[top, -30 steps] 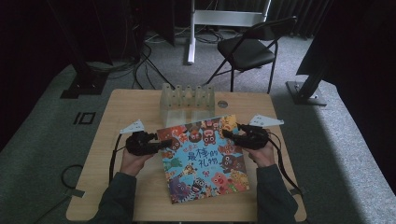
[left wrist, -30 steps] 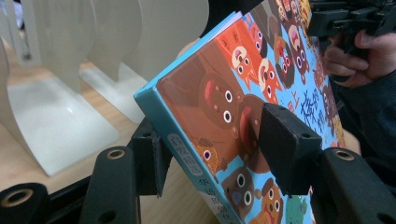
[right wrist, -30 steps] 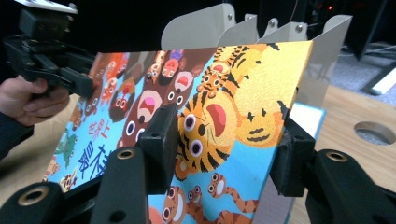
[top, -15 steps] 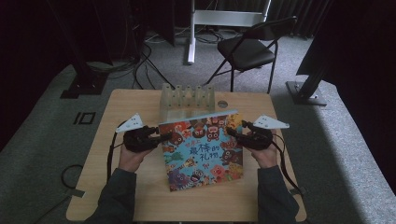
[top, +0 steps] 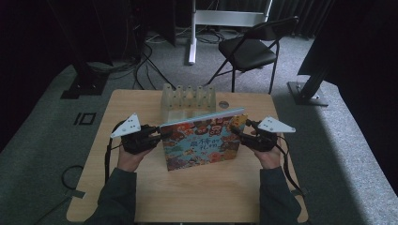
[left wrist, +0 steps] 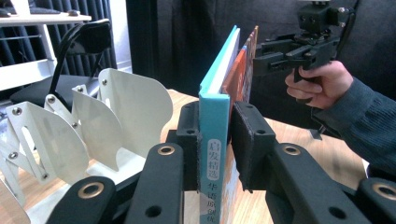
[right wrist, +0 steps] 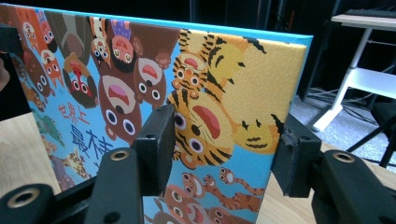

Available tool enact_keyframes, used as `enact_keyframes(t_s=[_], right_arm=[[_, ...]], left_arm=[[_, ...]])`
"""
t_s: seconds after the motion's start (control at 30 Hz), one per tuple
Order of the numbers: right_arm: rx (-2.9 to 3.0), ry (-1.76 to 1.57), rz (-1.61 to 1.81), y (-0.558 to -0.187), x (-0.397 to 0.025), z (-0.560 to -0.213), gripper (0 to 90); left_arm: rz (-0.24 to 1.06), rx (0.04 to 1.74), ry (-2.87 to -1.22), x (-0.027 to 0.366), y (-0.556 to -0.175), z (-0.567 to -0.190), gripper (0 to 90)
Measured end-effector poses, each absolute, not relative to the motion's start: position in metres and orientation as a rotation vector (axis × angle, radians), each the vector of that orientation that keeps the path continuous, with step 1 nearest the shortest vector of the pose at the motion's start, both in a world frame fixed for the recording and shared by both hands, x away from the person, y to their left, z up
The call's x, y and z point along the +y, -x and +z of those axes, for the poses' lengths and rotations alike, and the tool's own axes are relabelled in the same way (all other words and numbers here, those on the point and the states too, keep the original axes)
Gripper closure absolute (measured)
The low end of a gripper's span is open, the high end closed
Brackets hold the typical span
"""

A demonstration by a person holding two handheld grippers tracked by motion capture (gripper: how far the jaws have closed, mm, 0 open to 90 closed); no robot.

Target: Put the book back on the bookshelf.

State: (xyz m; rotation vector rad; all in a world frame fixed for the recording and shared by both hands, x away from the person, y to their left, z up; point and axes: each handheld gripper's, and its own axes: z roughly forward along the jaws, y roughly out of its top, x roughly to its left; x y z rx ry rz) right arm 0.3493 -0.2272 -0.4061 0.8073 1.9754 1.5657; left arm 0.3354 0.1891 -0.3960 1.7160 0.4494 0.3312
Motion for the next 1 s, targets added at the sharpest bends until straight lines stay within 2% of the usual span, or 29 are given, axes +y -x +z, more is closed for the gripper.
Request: enact_keyframes(t_s=[0.1, 0.23, 0.47, 0.67, 0.77, 1.0], right_arm=[[1.979, -0.797, 1.583, -0.347, -0.23, -0.407, 46.7], [1.984, -0.797, 1.59, -0.346, -0.233, -0.411, 47.0], [2.005, -0.808, 1.586, -0.348, -0.24, -0.42, 48.6], [2.011, -0.821, 1.566, -0.346, -0.244, -0.423, 48.2], [2.016, -0.839, 1.553, -0.348, -0.246, -0.426, 48.1], [2.028, -0.856, 1.544, -0.348, -0.251, -0.433, 47.9]], left_arm=[[0.306, 0.419, -1.725, 0.185, -0.332, -0.398, 60.9], [0.288, 0.414, -1.75, 0.179, -0.333, -0.404, 55.5], [0.334, 0.4, -1.738, 0.174, -0.331, -0.409, 59.8], [0.319, 0.397, -1.726, 0.173, -0.331, -0.411, 59.7], [0.301, 0.392, -1.717, 0.172, -0.33, -0.412, 63.8], [0.287, 0.393, -1.687, 0.173, -0.329, -0.415, 65.4]])
